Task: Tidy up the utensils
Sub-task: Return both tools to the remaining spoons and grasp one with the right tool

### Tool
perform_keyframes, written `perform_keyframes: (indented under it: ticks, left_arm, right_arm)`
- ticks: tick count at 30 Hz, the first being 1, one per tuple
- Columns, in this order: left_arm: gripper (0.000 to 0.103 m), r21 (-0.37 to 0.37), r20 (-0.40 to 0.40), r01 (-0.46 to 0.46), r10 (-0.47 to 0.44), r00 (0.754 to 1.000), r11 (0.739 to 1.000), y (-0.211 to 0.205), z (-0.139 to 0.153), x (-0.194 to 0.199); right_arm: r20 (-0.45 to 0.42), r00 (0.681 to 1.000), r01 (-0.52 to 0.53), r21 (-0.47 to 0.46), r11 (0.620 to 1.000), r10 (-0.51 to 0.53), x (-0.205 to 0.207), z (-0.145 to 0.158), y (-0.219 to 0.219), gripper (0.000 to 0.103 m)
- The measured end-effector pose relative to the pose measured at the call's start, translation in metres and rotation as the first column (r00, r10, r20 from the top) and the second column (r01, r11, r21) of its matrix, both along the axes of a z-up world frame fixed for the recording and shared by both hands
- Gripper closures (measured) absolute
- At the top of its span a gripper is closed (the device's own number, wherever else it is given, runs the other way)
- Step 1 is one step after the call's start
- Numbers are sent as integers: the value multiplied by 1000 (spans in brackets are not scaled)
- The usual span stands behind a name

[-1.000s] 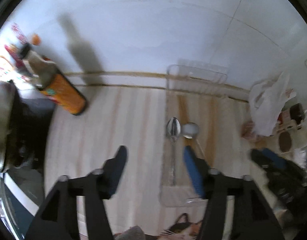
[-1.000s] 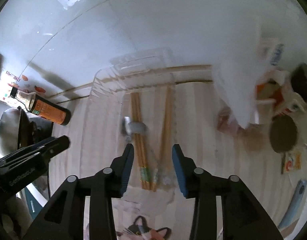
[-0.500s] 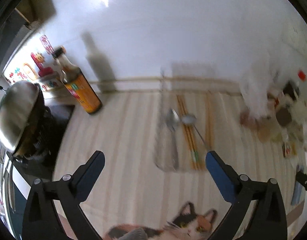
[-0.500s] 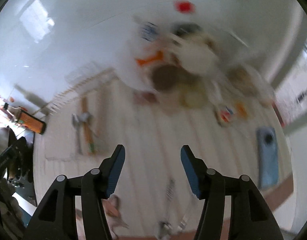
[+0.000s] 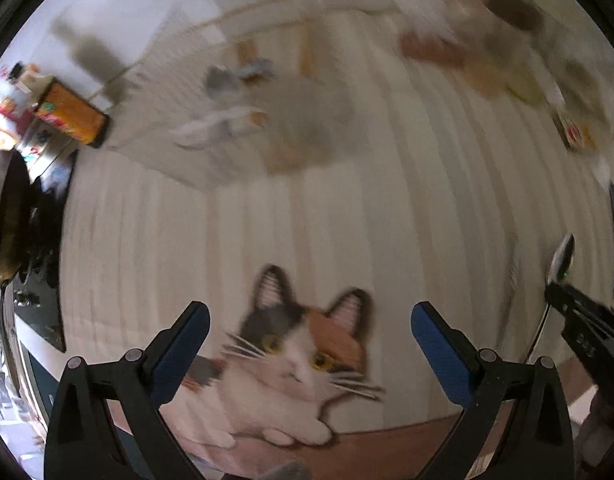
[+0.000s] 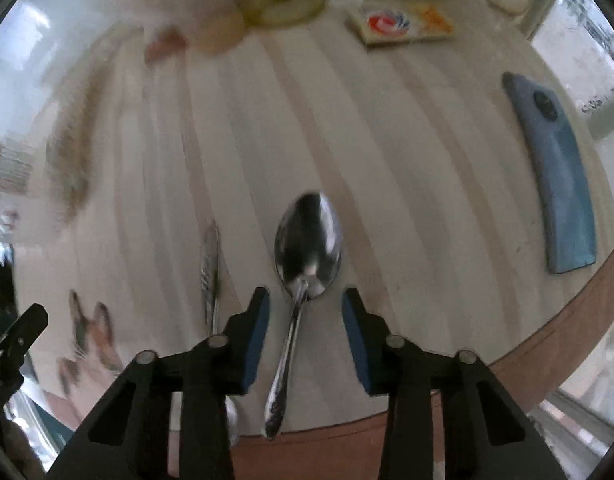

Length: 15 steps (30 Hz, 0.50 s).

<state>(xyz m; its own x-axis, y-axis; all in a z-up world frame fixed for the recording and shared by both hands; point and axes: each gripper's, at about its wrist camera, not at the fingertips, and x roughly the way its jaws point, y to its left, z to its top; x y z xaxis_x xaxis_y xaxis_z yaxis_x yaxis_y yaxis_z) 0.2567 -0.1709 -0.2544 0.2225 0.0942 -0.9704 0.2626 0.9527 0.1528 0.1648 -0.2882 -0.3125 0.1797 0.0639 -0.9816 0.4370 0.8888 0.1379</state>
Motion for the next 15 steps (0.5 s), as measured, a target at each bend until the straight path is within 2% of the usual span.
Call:
perform_keyframes:
  ticks: [1,2,5,10,11,12,15]
  left_arm:
    - [0,-5,-19,17,-17,1000,1000,-7,-2,-4]
    - [1,-11,-37,40,-40,999,999,-16,-5,-9]
    - [1,-47,-107,125,-130,986,991,-43,-13,-25]
    - [4,-108,-214,240,-259,942,965,-86,-30,-51]
    - [12,-107,-225,260,-278,934,960,-92,-33,-56]
    - [15,-93,-232,277,-291,928,956,-97,-38,-59]
    - [35,-59,-239,300,-305,922,952,-102,-47,-64]
  right_arm:
    - [-13,1000,-26,-31,999,26,0,-1,5,89]
    - [-10,999,-40,-54,998,39,-2,1,7,96]
    - [-16,998,-62,-76,995,61,-15,4,2,97]
    - [-32,999,-22,-76,997,20,-47,8,-26,97]
    - [-36,999,-13,-73,997,11,-52,8,-31,97]
    - [-41,999,-4,-71,997,1,-57,9,-37,97]
    - [-48,998,25,-60,998,-28,-67,12,-47,97]
